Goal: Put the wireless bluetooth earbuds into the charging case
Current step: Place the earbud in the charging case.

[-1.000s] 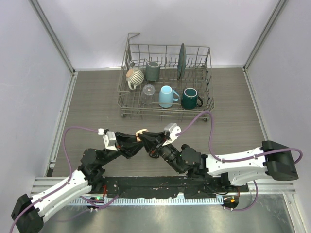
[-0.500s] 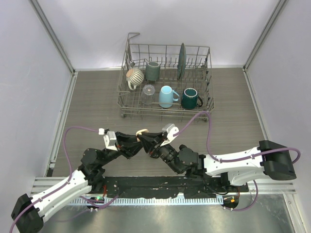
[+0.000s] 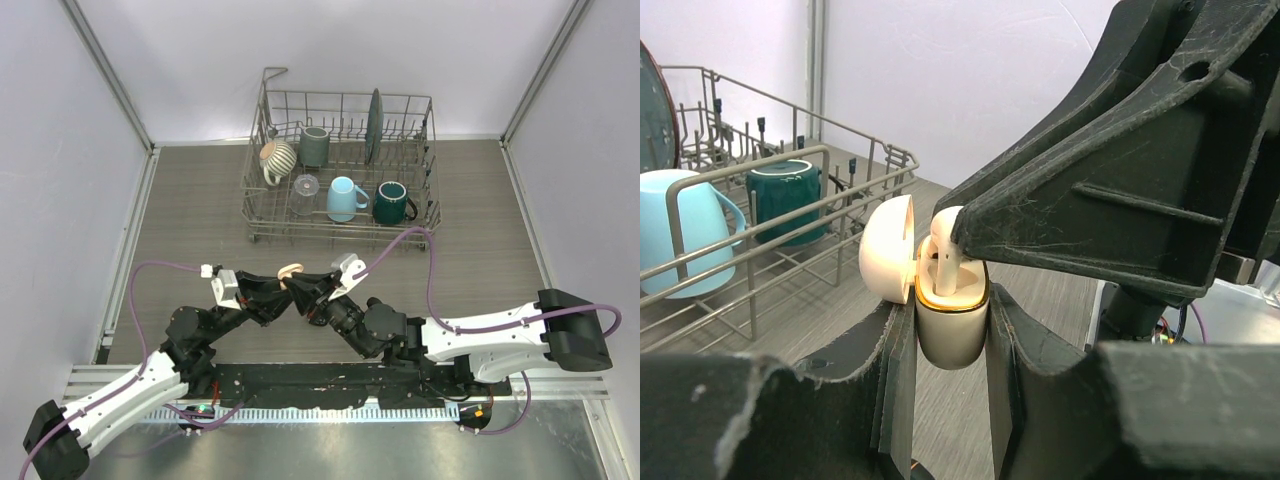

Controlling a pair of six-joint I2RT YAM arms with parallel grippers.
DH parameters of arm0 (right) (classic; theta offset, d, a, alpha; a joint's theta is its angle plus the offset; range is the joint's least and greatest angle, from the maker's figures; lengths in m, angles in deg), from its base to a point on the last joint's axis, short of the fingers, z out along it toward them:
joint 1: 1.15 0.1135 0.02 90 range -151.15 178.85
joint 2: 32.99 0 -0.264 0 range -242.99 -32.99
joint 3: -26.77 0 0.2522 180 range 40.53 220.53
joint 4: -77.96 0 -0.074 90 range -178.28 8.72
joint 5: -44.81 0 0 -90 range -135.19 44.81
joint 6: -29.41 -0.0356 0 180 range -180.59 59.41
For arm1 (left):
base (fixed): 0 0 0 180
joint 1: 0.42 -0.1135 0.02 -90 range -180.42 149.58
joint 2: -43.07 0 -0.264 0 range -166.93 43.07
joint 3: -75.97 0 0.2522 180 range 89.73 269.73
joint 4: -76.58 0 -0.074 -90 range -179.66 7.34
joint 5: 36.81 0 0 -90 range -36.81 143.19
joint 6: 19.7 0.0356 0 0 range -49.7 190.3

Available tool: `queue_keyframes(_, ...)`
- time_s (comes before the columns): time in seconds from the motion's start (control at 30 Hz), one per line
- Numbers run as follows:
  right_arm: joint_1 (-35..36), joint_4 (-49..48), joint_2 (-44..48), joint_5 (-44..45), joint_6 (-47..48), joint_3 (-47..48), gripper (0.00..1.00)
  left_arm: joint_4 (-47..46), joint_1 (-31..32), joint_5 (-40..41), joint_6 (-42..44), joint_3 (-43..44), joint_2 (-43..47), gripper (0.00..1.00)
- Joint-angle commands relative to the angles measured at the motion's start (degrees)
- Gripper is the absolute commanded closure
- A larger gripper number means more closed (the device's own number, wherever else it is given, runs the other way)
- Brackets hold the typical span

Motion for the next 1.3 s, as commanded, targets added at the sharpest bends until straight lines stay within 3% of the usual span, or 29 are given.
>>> queue_keyframes(0.0, 0.7, 5.5, 1.1, 1.5, -0.2, 1.0, 0.99, -6.8, 0.2, 2.6, 1.0, 1.3, 1.0, 1.0)
queue_keyframes(0.07, 0.8, 5.9, 1.6, 2.0, -0.5, 1.0, 0.95, -6.8, 0.2, 2.5, 1.1, 1.4, 0.9, 1.0)
queue_keyframes(0.2, 0.8, 5.9, 2.1, 2.2, -0.8, 0.9, 0.78, -6.8, 0.2, 2.0, 1.0, 1.5, 0.3, 1.0)
queue_keyframes(0.5, 0.7, 7.8, 3.1, 1.9, -2.5, 3.1, 0.57, -6.7, 0.2, -0.4, 0.5, 1.9, -0.9, 1.0)
queue_keyframes(0.93, 0.7, 4.3, 8.5, 0.5, -3.2, 3.4, 0.49, -5.8, 0.2, -1.3, 0.3, 1.8, -1.1, 1.0)
queue_keyframes(1.13, 0.7, -3.6, 11.9, -0.5, -3.8, -1.5, 0.37, -5.1, 0.2, -1.1, 0.3, 1.7, -0.4, 1.0)
queue_keyframes(1.27, 0.7, -1.2, 14.6, 2.9, -6.3, -2.2, 0.31, -4.5, 0.1, -1.3, 0.3, 1.7, 0.2, 1.0)
